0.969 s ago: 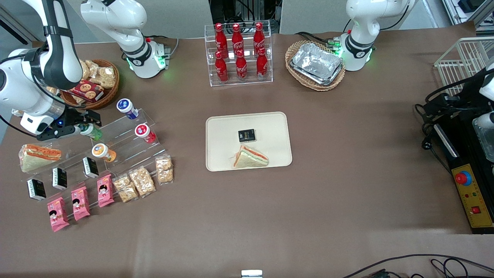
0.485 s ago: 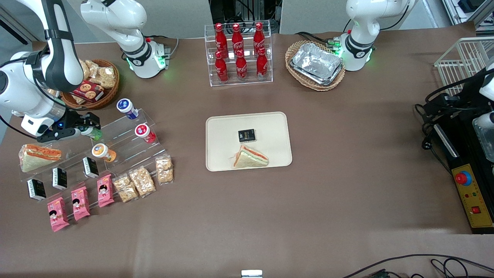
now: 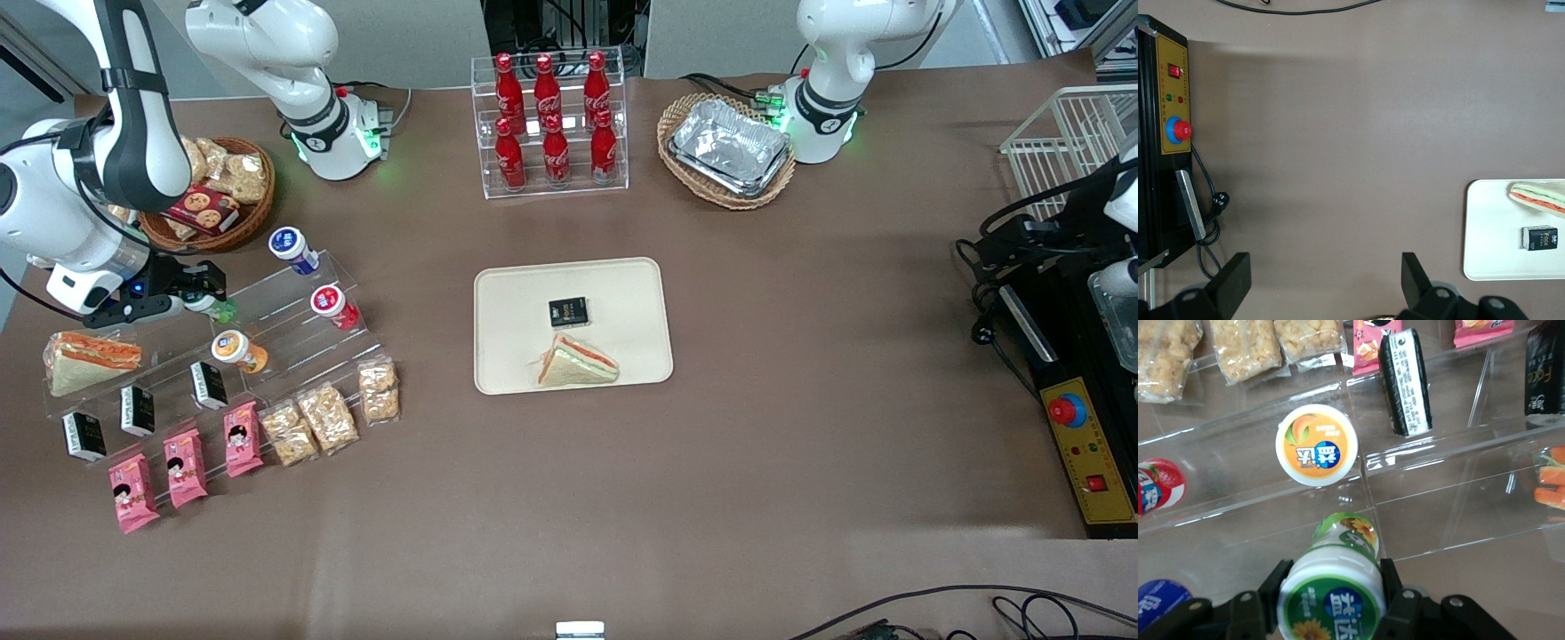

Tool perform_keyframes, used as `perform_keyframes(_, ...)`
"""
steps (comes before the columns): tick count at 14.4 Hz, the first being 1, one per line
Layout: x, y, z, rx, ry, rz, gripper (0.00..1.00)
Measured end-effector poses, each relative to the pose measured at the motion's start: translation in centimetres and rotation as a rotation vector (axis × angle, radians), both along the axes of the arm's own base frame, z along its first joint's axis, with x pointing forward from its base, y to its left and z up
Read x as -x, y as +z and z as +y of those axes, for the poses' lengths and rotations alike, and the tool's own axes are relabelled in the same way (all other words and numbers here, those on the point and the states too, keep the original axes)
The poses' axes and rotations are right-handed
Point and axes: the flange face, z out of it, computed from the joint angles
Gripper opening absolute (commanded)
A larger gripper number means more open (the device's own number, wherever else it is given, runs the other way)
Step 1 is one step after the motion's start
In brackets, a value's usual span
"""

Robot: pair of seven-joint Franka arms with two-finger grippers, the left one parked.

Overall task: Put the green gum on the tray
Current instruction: 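Carry the green gum tub over to the cream tray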

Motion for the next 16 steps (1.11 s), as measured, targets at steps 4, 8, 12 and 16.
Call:
perform_keyframes(4,0.8,7.4,0.5,-0.003,0.000,-0.004,0.37)
perform_keyframes(8,3.4,22.1,6.6,0.044,-0.015,-0.030,0.37)
perform_keyframes(12,5.0,27.0,20.2,0.077,-0.060,-0.061,0.37)
perform_keyframes(16,7.1,23.9,33.4,0.090,-0.128,-0.062,0.37)
